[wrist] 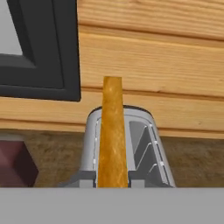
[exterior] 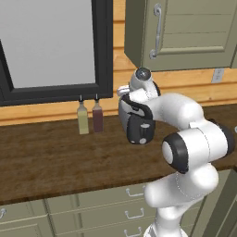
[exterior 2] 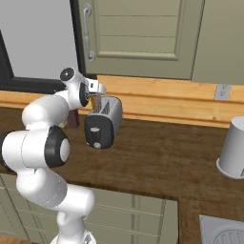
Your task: Start the toaster. Once the lever pops up, take the bread to the plate on the dining counter.
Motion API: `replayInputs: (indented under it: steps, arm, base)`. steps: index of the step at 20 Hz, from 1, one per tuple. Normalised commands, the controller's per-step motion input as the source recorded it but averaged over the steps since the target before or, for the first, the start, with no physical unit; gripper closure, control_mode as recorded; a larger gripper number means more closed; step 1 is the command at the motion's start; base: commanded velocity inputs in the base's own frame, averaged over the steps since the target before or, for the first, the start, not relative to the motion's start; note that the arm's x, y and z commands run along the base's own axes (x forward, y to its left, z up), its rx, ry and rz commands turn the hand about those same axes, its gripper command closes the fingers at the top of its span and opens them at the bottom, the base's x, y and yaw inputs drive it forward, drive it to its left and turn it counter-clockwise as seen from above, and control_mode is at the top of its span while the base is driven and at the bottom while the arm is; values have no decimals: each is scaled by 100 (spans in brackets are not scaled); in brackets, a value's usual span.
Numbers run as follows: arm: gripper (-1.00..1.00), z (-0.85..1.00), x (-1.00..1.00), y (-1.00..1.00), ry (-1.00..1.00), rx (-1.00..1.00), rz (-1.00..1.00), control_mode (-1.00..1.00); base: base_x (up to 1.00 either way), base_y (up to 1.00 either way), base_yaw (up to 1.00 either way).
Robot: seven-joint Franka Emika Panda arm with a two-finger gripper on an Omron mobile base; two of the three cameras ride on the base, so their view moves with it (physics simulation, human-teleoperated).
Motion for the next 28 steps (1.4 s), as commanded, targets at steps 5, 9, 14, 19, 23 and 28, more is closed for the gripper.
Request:
replayInputs:
  steps: [5, 9, 14, 19, 23, 28]
  arm:
    - [100, 33, -51, 1, 0, 0, 0, -100]
    - [100, 21, -67, 0, 0, 0, -1, -100]
    - [100, 33, -79, 0, 1, 0, -2, -100]
    - [100, 16, -79, -4, 14, 0, -4, -100]
    - [100, 5, -77, -28, 26, 0, -3, -100]
    - [100, 0, -97, -37, 12, 3, 0, -100]
  base:
    - [0, 0, 0]
    - [0, 0, 0]
    - [0, 0, 0]
    - [0, 0, 0]
    - [0, 0, 0]
    - [0, 0, 0]
